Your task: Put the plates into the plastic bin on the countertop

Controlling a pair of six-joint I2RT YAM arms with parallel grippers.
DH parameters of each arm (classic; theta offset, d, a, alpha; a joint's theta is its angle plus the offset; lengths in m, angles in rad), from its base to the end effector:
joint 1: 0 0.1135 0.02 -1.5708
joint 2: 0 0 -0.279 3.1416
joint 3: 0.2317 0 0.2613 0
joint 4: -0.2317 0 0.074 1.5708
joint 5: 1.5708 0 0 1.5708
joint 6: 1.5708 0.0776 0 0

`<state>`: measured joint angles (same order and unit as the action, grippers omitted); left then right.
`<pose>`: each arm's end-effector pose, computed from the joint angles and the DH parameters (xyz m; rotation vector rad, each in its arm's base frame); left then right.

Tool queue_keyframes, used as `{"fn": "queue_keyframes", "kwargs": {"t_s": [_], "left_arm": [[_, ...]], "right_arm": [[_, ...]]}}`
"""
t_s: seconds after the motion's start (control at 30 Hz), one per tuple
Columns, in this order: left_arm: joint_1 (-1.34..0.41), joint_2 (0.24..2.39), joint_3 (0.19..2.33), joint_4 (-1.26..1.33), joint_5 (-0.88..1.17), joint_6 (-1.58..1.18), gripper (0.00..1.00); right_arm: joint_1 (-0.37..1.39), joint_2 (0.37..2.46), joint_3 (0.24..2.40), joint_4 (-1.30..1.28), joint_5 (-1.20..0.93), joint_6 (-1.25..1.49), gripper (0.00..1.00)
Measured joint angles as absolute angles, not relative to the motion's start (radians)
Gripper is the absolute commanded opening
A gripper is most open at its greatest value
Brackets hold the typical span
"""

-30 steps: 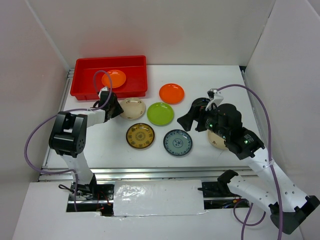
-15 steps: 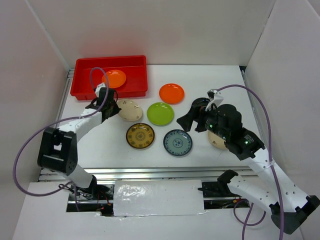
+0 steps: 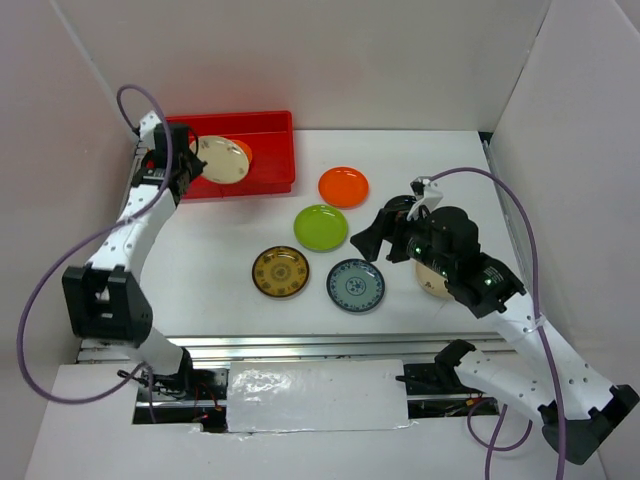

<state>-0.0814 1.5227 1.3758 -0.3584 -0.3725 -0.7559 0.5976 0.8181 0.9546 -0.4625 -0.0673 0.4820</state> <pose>0.3959 -0.0040 0.3435 -0.8840 1.8399 -0.1370 0.1761 0.1261 0.3627 -0.1618 1.9700 0.7858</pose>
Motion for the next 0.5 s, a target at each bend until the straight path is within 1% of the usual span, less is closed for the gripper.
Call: {"fn": "queue_keyframes", "kwargs": {"t_s": [0.07,0.17,0.27,0.33,0.5], "left_arm": [[-0.029,1.618,1.436,-0.3,-0.361,-0.767,0.0],[0.042,1.847,1.581,-0.2,-0.271,-0.764,0.0],[0.088,2.094,1.8,-0.191,-0.184,-0.748,0.0],[0.103,2.207,1.9,-0.191,-0.132,-0.735,0.0],[0.122,2.329,2.037,-0.216,-0.037,-0.738,0.0]], "right_arm": [[0.592,0.831,0.955,-0.456,-0.069,0.482,1.0],[0.581,0.855,0.955,-0.45,-0.085,0.482,1.0],[0.572,0.87,0.955,-0.448,-0.096,0.482,1.0],[0.571,0.872,0.955,-0.448,-0.101,0.482,1.0],[0.571,0.878,0.955,-0.448,-0.11,0.481,1.0]]}}
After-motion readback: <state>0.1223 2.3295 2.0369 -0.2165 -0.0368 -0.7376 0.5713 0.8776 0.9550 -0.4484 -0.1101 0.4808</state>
